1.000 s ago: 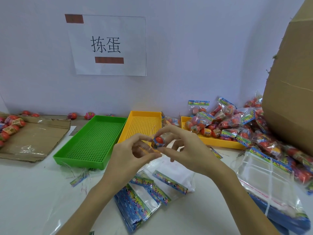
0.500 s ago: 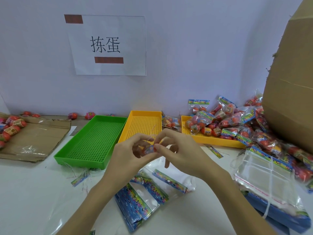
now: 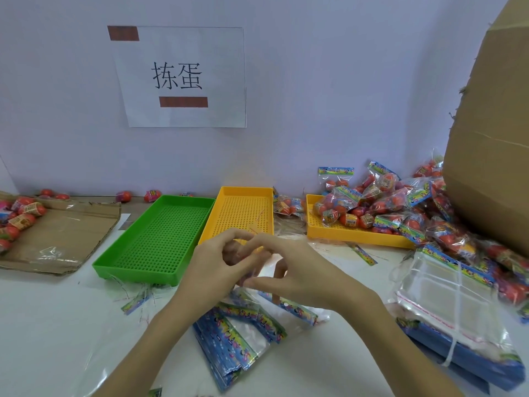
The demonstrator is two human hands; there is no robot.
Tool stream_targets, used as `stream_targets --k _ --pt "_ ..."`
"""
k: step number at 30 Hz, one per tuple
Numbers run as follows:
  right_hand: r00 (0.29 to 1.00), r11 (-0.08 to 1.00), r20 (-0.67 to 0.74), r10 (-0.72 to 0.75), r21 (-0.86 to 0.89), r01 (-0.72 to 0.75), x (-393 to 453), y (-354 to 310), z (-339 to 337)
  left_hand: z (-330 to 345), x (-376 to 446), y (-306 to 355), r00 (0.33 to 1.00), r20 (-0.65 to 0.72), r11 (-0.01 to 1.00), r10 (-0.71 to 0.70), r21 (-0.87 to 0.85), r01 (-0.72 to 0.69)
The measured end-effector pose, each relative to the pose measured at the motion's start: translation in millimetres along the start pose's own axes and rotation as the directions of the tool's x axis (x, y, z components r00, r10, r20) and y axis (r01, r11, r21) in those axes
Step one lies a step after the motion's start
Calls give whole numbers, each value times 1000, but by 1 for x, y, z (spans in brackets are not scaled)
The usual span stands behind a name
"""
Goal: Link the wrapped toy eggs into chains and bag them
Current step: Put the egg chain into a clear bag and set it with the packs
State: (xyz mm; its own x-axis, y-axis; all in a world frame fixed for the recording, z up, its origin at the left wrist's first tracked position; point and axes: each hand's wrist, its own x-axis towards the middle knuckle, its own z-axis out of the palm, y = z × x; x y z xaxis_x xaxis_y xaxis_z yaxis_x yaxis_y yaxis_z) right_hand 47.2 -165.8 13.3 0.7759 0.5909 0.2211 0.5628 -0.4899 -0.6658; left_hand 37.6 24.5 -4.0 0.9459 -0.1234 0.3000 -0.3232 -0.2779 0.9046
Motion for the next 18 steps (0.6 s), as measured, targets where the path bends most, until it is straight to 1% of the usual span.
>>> stream_targets --k 3,5,7,9,13,16,18 --pt "999 993 -35 -15 -118 11 2 1 7 -2 2 -1 1000 -4 1000 -29 8 29" --pt "998 992 -50 -37 -120 31 3 0 10 -5 3 0 999 -27 999 -26 19 27" --pt "998 996 -65 -20 -84 15 4 0 8 -7 4 2 999 -17 998 -41 -51 40" --pt "997 997 -77 16 -69 -21 3 1 5 -9 5 3 998 37 992 -56 -114 60" --pt "997 997 -61 47 -59 -50 2 1 1 -14 5 2 981 172 983 -85 -149 112" --pt "998 997 -13 68 -27 -68 1 1 -3 -18 4 2 971 214 985 -106 -114 132" --pt "997 996 5 80 -36 -80 0 2 -4 -18 4 2 964 240 980 -116 -131 150"
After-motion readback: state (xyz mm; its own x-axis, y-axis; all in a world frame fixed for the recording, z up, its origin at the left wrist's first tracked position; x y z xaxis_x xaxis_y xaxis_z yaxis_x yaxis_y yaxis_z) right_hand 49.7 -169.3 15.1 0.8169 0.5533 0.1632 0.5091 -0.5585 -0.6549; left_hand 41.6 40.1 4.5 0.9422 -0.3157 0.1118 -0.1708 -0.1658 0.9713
